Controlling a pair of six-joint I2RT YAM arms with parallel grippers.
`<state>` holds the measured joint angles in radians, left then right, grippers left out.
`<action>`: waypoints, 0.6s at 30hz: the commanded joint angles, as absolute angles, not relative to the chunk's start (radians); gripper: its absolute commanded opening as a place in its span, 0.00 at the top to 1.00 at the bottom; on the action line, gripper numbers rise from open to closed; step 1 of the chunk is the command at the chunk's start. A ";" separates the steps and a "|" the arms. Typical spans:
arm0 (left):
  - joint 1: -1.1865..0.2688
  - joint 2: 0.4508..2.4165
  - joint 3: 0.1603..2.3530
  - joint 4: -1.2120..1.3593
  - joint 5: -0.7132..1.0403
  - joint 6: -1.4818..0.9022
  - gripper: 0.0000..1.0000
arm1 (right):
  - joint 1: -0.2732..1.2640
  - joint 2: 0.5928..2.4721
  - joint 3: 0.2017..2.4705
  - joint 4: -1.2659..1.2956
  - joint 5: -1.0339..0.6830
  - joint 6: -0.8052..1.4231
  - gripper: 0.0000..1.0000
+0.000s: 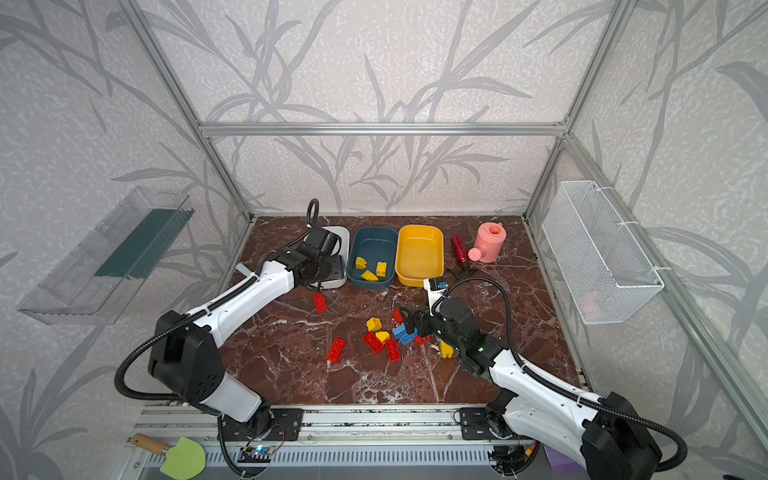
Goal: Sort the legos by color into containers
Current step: 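Grasp the blue brick, lift it into the white tub, open left gripper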
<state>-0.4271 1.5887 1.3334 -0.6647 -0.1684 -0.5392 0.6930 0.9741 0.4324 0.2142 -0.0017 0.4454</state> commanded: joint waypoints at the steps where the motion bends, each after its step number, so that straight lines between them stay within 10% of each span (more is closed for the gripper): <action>1: -0.376 1.631 1.422 -0.735 -0.150 -0.496 0.38 | 0.695 0.988 0.441 0.222 -0.007 0.449 0.10; 18: -0.272 1.925 1.587 -0.730 -0.124 -0.507 0.37 | 0.695 1.047 0.474 0.182 -0.015 0.443 0.09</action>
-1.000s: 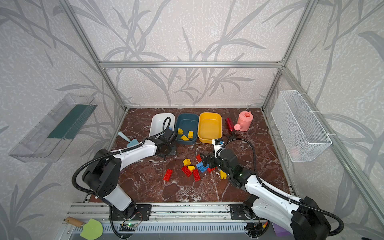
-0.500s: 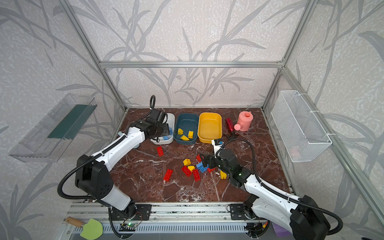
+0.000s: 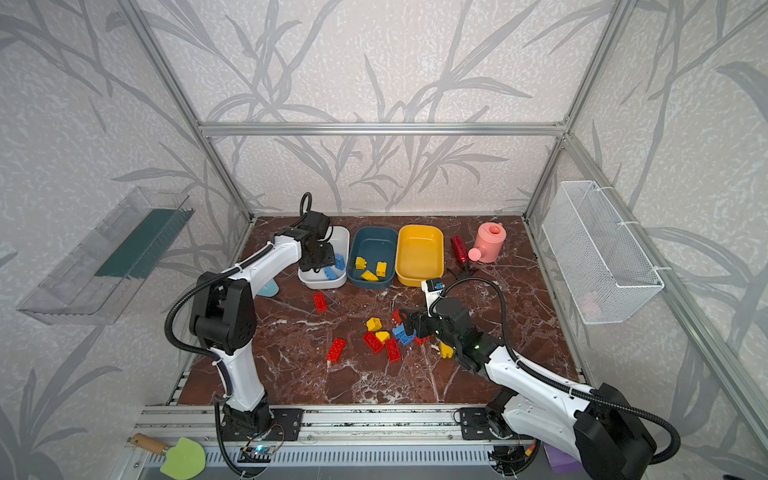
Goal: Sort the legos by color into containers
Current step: 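Grasp the blue brick, lift it into the white tub, open left gripper, then withdraw the left arm while the right gripper moves over a yellow 2x2 brick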
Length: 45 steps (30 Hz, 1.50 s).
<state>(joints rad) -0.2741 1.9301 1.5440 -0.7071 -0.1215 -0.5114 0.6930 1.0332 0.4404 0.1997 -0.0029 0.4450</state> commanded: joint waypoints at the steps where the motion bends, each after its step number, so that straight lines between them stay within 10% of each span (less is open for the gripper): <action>1: -0.271 1.929 1.591 -0.733 -0.128 -0.506 0.37 | 0.696 1.051 0.477 0.181 -0.017 0.442 0.10; 10: -0.265 1.865 1.566 -0.736 -0.137 -0.508 0.06 | 0.711 1.092 0.522 0.126 -0.002 0.397 0.08; 39: -0.303 0.768 0.846 -0.786 0.057 -0.433 0.01 | 0.912 1.533 1.048 -0.406 0.192 0.339 0.08; 45: -0.322 0.707 0.828 -0.764 0.078 -0.439 0.01 | 0.912 1.637 1.125 -0.457 0.169 0.345 0.24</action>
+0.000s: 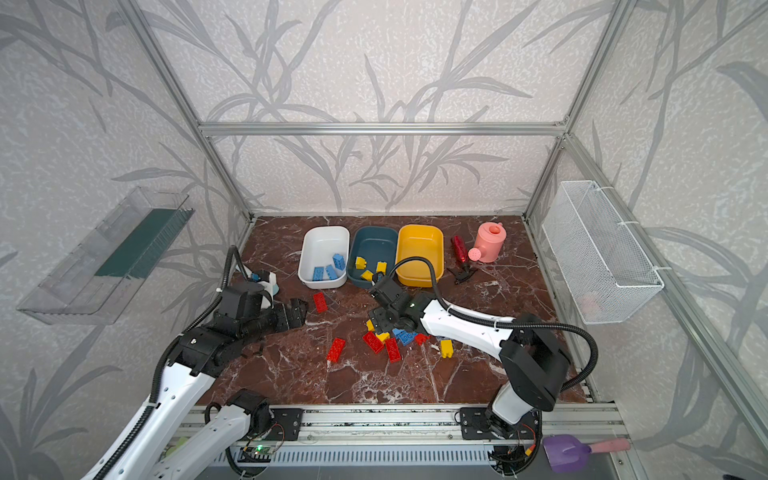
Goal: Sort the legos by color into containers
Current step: 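Withdraw the left arm while the right gripper moves over a yellow 2x2 brick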
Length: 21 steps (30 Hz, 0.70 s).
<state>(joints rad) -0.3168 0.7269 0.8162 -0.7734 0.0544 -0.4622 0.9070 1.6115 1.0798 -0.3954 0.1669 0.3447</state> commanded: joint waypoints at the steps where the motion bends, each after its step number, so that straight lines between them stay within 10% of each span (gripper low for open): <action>1: -0.322 0.706 0.828 -0.767 0.084 -0.440 0.01 | 0.913 1.655 1.147 -0.467 0.163 0.347 0.28; 21: -0.403 0.737 0.827 -0.778 0.095 -0.427 0.01 | 0.931 1.941 1.335 -0.539 0.093 0.340 0.28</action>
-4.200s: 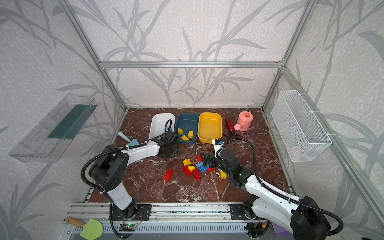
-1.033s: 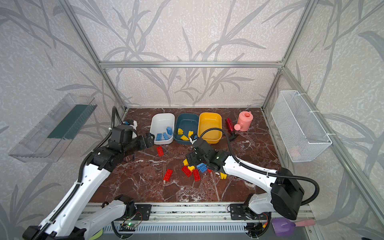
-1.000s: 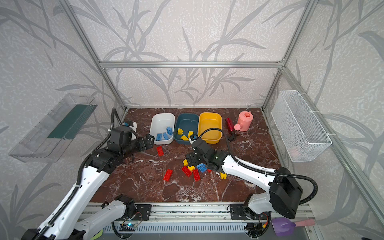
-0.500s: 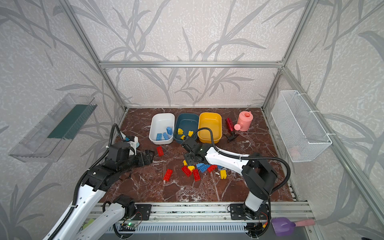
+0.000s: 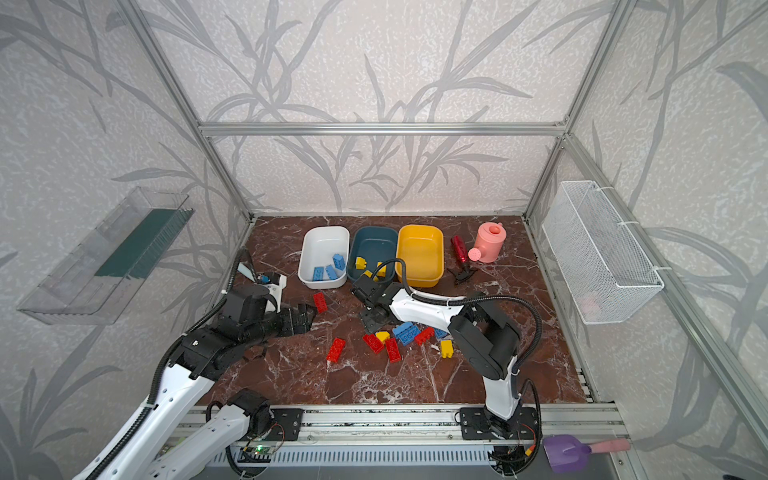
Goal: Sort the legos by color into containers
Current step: 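Withdraw the left arm while the right gripper moves over a yellow 2x2 brick, then grasp the yellow 2x2 brick with the right gripper and lift it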
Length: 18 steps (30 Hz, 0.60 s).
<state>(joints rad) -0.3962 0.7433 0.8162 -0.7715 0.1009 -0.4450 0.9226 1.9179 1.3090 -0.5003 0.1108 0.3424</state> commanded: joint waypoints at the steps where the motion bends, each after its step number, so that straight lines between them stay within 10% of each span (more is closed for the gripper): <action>1: -0.403 0.735 0.826 -0.778 0.092 -0.428 0.01 | 0.930 1.946 1.335 -0.536 0.092 0.343 0.29; 18: -0.402 0.686 0.821 -0.789 0.014 -0.432 0.01 | 0.930 2.005 1.312 -0.480 0.067 0.377 0.44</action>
<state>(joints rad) -0.3996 0.6949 0.8162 -0.7776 0.0395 -0.4438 0.9241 1.9839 1.3136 -0.4778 0.0769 0.3683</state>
